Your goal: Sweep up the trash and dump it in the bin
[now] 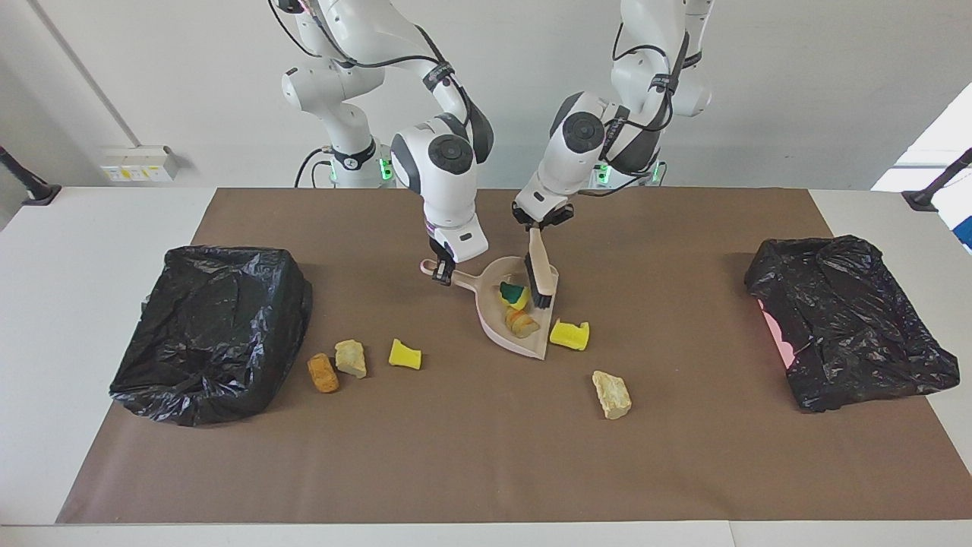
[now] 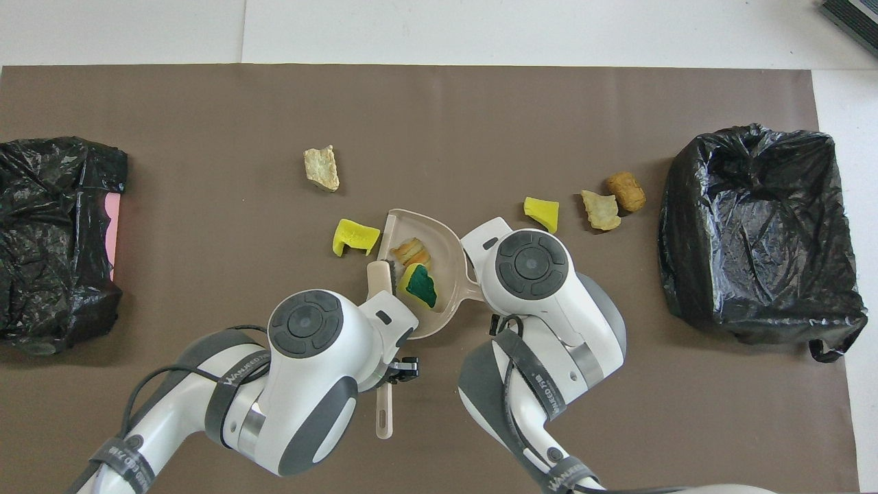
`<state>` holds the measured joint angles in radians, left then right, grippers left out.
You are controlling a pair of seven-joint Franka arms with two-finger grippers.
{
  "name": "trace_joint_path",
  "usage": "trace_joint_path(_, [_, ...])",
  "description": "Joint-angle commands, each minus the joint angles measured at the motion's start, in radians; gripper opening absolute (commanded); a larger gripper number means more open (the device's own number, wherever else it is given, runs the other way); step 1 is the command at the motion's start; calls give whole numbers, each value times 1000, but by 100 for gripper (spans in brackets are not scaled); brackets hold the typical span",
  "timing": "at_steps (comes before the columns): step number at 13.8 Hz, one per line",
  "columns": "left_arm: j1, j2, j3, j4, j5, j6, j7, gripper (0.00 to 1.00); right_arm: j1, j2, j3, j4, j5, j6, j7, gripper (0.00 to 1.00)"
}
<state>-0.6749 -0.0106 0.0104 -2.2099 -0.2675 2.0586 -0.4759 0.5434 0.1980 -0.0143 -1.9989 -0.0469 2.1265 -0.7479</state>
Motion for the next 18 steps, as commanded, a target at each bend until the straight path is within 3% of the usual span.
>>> trace_joint_path(1, [70,64,2,110,129,-52,40,0,-3,3,2,-4,-14,19,-4,0])
trace_joint_path(9, [313,332,0,522,363,-101,229,0,-2,3,2,-3,-14,21,-4,0])
trace_joint_path(14, [339,523,0,732,465,-117,246,0,-3,3,2,-3,-14,21,-4,0])
trace_joint_path(16, [334,569,0,740,543,-106,253,0,-3,3,2,-3,-14,21,-4,0])
trace_joint_path(18, [327,564,0,711,593,-135,357,0,-2,3,2,-3,-14,21,-4,0])
